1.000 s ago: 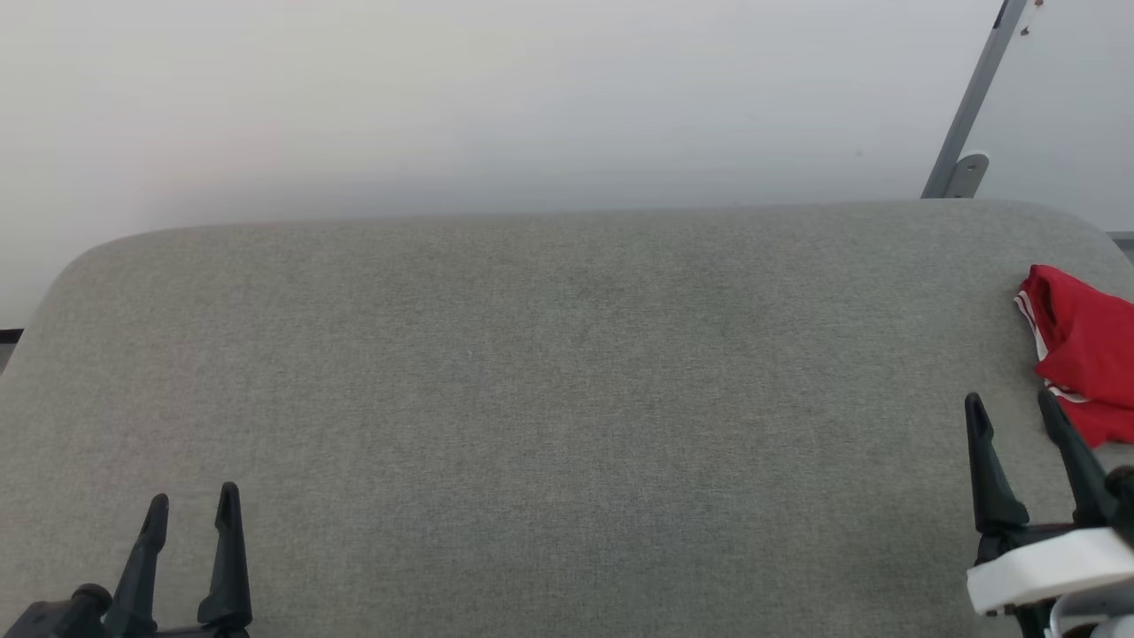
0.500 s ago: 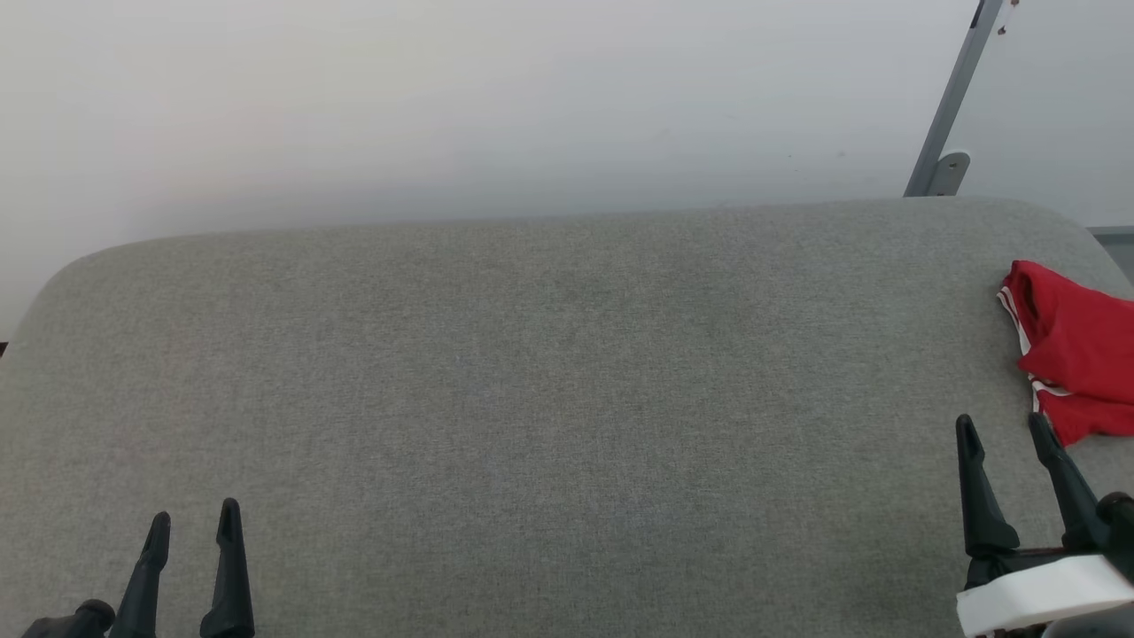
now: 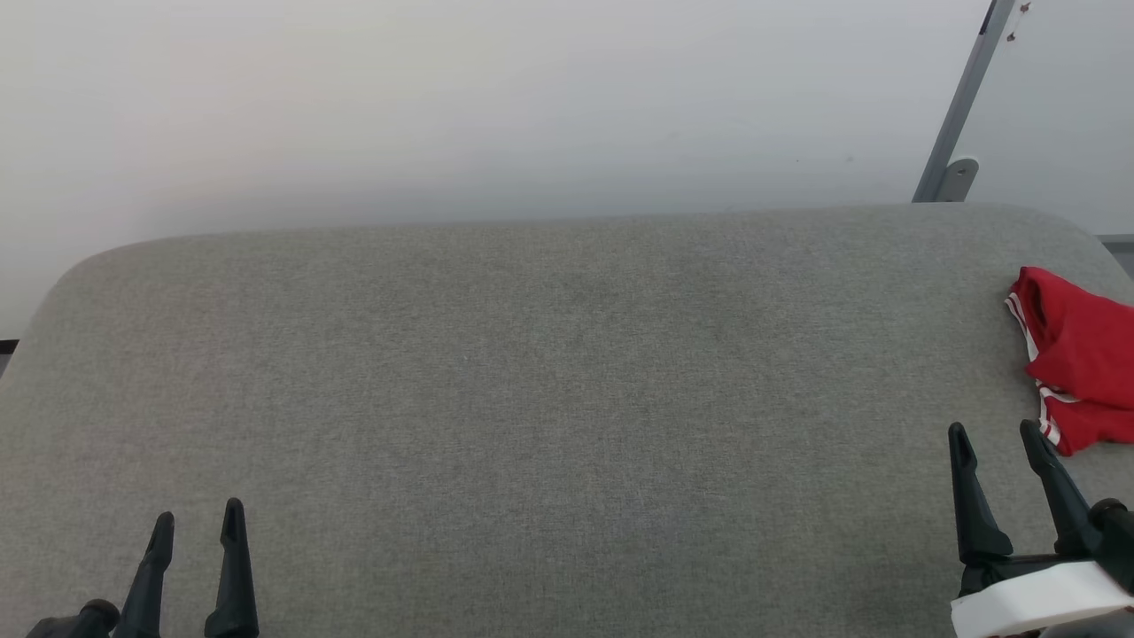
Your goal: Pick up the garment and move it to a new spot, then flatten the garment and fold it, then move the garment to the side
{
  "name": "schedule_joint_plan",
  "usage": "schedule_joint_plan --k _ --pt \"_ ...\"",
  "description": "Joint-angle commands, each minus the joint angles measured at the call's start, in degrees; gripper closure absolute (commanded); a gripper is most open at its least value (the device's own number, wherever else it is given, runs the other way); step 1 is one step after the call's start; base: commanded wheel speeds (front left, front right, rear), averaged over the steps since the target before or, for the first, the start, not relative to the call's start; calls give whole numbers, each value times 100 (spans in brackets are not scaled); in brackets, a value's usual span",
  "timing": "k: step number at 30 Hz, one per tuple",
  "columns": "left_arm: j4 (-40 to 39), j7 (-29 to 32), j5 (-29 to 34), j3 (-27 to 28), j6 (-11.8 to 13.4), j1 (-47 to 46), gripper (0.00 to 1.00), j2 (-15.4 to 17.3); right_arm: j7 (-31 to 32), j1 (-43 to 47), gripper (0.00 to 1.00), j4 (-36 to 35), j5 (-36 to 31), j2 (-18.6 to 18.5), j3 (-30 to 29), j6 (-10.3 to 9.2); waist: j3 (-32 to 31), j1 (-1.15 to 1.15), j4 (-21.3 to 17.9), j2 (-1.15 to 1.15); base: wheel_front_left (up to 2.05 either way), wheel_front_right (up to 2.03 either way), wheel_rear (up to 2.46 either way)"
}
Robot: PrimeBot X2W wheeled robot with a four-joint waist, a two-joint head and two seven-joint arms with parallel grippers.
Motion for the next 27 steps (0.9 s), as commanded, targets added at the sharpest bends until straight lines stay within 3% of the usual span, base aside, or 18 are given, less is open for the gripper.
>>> schedule_joint_plan --k 1,27 --pt "-21 -27 53 -7 -20 49 0 15 -34 -5 0 22 2 -22 28 -4 -3 0 16 0 0 0 0" --pt "-92 -27 -11 -116 -20 -15 0 53 -59 -111 0 140 86 -57 123 -4 24 0 96 0 0 0 0"
